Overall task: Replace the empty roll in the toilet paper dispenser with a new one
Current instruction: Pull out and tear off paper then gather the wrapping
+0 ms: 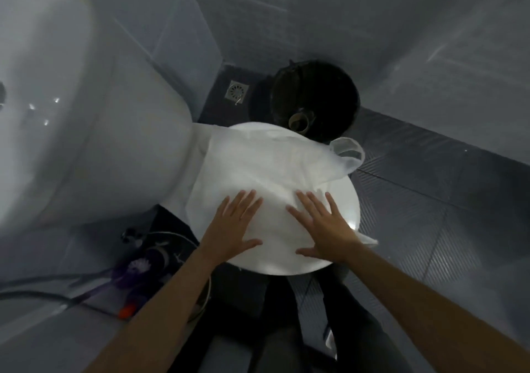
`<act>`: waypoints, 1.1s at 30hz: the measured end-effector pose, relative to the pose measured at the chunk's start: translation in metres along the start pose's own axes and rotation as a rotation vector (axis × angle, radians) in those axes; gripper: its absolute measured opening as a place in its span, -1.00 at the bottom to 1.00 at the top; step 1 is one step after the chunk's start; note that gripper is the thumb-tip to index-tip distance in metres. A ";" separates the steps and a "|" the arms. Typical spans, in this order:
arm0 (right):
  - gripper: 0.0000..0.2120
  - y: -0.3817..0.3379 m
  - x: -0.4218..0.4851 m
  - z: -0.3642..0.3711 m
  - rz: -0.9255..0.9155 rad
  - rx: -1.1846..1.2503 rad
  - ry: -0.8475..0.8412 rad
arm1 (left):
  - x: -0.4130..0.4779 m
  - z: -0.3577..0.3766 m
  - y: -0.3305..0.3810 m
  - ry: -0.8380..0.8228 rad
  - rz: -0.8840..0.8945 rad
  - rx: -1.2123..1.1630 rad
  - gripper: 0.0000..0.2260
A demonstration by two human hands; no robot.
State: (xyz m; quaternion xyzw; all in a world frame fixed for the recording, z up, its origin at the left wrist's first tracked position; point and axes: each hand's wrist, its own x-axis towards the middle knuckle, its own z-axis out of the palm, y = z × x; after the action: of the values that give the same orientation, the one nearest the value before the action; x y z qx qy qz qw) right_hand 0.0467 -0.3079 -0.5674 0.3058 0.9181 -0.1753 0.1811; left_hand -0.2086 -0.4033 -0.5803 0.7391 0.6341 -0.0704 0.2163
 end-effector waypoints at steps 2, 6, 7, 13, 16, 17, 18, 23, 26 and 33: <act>-0.19 0.006 0.010 -0.001 0.040 0.029 0.016 | 0.007 0.002 -0.011 -0.017 0.002 0.045 -0.28; -0.55 0.020 0.026 -0.010 0.069 0.136 0.234 | 0.026 -0.007 -0.023 0.136 0.023 -0.123 -0.73; -0.59 0.023 0.029 -0.012 0.070 0.136 0.291 | 0.032 -0.014 -0.024 0.119 -0.026 -0.238 -0.74; -0.31 0.007 0.025 -0.028 -0.045 -0.004 0.511 | 0.069 -0.056 -0.027 -0.169 -0.262 -0.609 -0.74; -0.11 0.000 0.033 -0.031 -0.109 -0.109 0.404 | 0.087 -0.063 -0.026 -0.325 -0.240 -0.603 -0.73; -0.10 0.003 0.040 -0.030 -0.083 -0.141 0.352 | 0.091 -0.066 -0.025 -0.361 -0.230 -0.598 -0.73; -0.16 0.006 0.048 -0.029 -0.052 -0.167 0.312 | 0.095 -0.067 -0.024 -0.393 -0.223 -0.594 -0.74; -0.88 0.025 0.079 -0.025 -0.001 -0.169 0.362 | 0.093 -0.061 -0.030 -0.292 -0.246 -0.558 -0.87; -0.89 0.035 0.086 -0.027 0.042 -0.012 0.381 | 0.074 -0.047 -0.028 0.165 -0.101 -0.253 -0.63; -0.81 0.047 0.103 -0.038 0.229 0.262 0.327 | 0.050 -0.017 -0.035 0.107 0.128 0.076 -0.40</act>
State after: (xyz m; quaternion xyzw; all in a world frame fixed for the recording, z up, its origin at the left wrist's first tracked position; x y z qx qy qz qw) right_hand -0.0094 -0.2046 -0.5898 0.4530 0.8640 -0.2194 0.0073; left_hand -0.2357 -0.3471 -0.5921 0.7885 0.5930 -0.0410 0.1578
